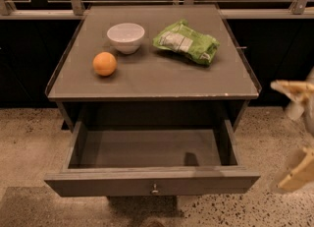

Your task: Close top drawer

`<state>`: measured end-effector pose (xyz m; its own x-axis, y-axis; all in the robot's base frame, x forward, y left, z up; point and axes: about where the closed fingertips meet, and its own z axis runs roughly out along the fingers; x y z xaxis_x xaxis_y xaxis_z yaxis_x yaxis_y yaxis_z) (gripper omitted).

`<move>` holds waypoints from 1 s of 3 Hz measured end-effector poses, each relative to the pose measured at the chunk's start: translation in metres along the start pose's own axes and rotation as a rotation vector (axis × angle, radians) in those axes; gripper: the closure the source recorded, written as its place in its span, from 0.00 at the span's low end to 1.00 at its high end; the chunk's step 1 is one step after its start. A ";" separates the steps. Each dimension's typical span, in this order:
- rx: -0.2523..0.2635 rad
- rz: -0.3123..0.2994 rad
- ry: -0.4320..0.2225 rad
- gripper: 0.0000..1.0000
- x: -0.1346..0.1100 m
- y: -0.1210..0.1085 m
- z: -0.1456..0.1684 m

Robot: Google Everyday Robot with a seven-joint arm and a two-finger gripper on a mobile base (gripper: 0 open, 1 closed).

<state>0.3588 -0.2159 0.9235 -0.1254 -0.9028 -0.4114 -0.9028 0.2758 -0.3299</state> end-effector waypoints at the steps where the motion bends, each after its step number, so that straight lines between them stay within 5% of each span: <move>1: -0.034 0.052 -0.142 0.00 0.017 0.040 0.066; 2: -0.154 0.162 -0.244 0.00 0.037 0.095 0.160; 3: -0.232 0.220 -0.246 0.16 0.055 0.130 0.192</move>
Offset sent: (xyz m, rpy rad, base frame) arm -0.0663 0.0793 -0.3521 0.4951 0.3775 -0.0304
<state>0.3132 -0.1659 0.6948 -0.2492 -0.7168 -0.6512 -0.9378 0.3464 -0.0225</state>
